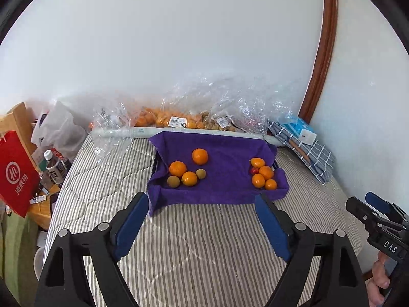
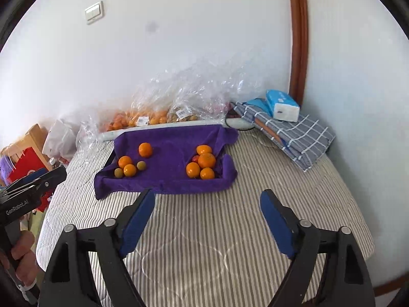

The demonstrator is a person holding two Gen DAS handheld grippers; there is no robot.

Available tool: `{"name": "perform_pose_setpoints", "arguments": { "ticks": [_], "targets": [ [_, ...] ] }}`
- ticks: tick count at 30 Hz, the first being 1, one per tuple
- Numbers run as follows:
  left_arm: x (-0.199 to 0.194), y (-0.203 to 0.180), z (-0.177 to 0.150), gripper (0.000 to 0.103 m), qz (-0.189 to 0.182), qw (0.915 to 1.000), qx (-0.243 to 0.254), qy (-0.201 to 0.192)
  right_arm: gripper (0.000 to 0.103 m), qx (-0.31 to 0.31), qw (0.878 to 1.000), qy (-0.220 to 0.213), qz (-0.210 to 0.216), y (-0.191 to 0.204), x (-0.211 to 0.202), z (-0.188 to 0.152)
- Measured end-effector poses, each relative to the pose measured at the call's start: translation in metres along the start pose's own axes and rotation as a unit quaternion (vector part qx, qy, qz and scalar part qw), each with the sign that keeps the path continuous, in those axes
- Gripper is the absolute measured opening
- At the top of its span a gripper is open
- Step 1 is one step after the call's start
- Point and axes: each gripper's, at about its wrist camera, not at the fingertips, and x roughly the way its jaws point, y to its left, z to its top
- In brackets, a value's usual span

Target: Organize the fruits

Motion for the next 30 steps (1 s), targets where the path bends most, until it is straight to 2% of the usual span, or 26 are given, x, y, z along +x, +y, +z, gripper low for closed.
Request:
{"name": "perform_pose_setpoints", "arguments": {
  "ticks": [5, 7, 13, 17, 30],
  "targets": [
    [-0.025, -0.001, -0.018, 0.089, 0.006, 0.9998, -0.005, -0.016, 0.098, -0.008, 0.999, -0.038, -0.014, -0.001, -0.035, -0.016],
    [-0.031, -0.002, -0.025, 0.089, 0.009, 0.9998, -0.006, -0.017, 0.101, -0.006, 0.999, -0.045, 0.005, -0.001, -0.044, -0.022],
    [-0.041, -0.004, -0.039, 0.089, 0.01, 0.9997, -0.008, -0.02, 0.101, -0.006, 0.999, -0.033, -0.012, 0.001, -0.049, -0.035],
    [-0.047, -0.009, -0.043, 0.089, 0.014, 0.9995, 0.0, -0.027, 0.101, -0.005, 0.999, -0.033, -0.008, 0.001, -0.053, -0.044],
    [-0.05, -0.014, -0.042, 0.089, 0.017, 0.9993, 0.007, -0.034, 0.101, -0.008, 0.999, -0.037, -0.017, -0.002, -0.062, -0.05]
  ]
}}
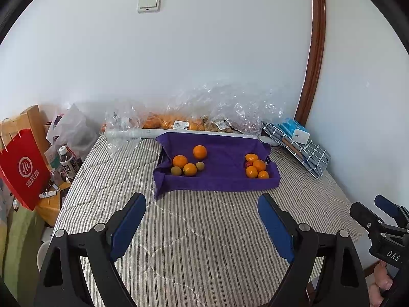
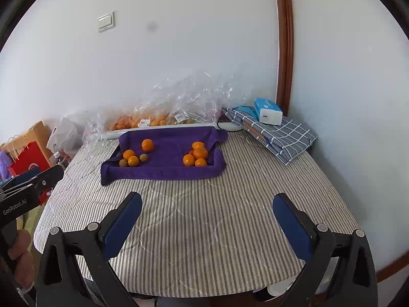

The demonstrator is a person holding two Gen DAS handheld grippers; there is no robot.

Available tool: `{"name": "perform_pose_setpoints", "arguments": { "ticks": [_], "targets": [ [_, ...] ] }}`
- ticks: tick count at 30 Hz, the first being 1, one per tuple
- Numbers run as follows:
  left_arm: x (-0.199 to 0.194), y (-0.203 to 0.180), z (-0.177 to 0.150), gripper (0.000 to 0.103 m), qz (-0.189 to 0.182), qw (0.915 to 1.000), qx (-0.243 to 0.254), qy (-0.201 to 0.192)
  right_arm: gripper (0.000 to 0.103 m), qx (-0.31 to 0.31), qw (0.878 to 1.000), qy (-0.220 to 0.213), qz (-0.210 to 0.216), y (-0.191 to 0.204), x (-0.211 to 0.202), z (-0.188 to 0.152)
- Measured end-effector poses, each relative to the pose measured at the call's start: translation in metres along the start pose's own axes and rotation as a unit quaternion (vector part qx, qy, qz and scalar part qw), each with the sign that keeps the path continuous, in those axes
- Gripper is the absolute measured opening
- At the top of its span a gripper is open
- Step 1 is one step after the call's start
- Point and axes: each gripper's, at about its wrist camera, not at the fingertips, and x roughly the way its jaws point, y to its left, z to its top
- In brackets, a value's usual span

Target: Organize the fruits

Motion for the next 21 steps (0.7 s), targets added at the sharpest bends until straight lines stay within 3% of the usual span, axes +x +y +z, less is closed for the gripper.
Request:
{"name": "perform_pose_setpoints", "arguments": {
  "ticks": [21],
  "targets": [
    [-0.0022, -0.0071, -0.0021, 0.089, 0.002, 1.0, 0.008, 0.0, 0.101, 0.007, 1.0, -0.006, 0.0, -0.0049, -0.0057, 0.0011]
  ]
}}
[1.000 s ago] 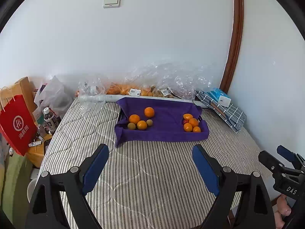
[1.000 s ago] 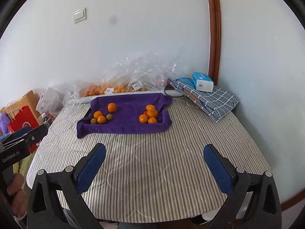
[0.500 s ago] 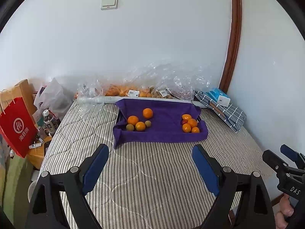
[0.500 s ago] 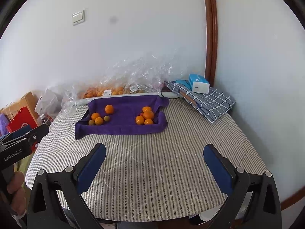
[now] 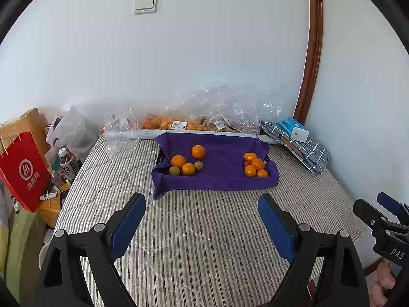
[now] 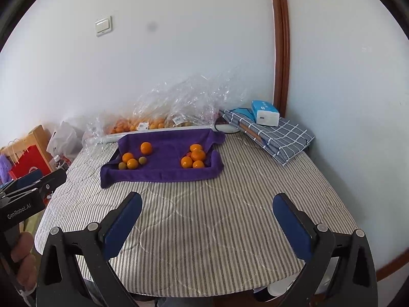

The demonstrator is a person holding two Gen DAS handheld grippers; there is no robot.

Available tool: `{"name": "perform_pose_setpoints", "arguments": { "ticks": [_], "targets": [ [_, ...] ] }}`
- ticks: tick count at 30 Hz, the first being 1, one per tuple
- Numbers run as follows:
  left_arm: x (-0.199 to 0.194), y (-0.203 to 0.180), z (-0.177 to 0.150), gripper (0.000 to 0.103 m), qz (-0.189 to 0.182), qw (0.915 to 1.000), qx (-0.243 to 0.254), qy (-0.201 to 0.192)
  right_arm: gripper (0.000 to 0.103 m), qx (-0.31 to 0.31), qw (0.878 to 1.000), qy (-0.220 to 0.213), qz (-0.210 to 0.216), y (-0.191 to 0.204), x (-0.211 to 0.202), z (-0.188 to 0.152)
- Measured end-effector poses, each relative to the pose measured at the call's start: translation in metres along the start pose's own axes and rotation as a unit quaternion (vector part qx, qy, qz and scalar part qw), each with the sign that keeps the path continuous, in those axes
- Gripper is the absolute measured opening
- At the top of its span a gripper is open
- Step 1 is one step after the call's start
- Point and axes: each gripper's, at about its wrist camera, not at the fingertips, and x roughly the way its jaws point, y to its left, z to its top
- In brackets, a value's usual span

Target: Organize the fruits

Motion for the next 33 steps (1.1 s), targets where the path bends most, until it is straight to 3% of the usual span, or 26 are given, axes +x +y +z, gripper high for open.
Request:
{"name": "perform_pose_setpoints", "arguments": {
  "ticks": [33],
  "targets": [
    [-0.0026, 0.002, -0.0003, 0.089, 0.001, 1.0, -0.004, -0.003, 0.101, 0.005, 1.0, 0.002, 0.0, 0.0012, 0.001, -0.0044]
  ]
}}
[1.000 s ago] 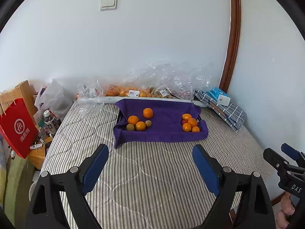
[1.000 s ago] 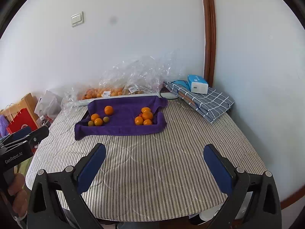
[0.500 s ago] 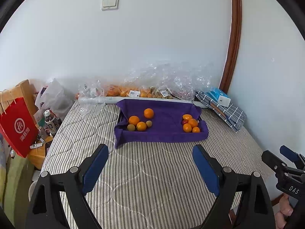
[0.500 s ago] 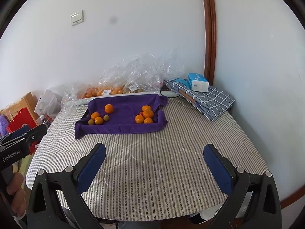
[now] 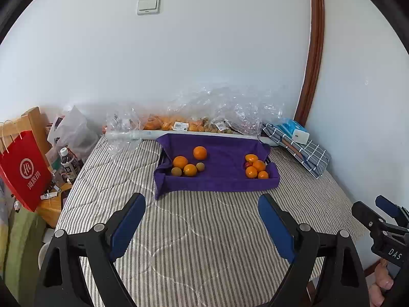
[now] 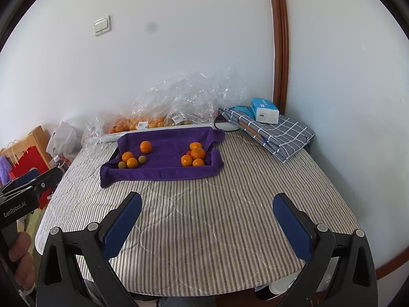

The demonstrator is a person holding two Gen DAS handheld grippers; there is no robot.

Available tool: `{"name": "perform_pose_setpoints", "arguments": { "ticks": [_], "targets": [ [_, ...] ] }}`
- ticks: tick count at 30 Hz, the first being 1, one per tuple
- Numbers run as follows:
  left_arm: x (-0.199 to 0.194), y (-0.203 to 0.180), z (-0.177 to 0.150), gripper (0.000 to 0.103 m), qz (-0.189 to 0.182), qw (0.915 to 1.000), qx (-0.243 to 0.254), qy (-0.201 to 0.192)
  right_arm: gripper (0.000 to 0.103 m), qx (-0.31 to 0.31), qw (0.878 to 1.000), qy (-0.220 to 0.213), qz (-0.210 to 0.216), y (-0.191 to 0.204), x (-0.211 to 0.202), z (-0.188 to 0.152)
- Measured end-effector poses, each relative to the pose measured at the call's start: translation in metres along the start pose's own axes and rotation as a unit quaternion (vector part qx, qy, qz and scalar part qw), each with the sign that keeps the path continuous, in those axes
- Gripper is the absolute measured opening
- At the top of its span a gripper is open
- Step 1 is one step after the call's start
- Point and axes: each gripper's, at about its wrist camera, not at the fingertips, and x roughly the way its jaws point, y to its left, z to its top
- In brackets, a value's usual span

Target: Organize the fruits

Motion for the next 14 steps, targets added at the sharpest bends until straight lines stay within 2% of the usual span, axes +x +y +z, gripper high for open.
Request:
{"name": "perform_pose_setpoints", "arguments": {
  "ticks": [14],
  "targets": [
    [-0.001, 0.0014, 0.0032, 0.09, 0.001, 1.0, -0.001, -0.004, 0.101, -0.001, 1.0, 0.001, 0.004, 0.0038, 0.0019, 0.0018]
  ]
}}
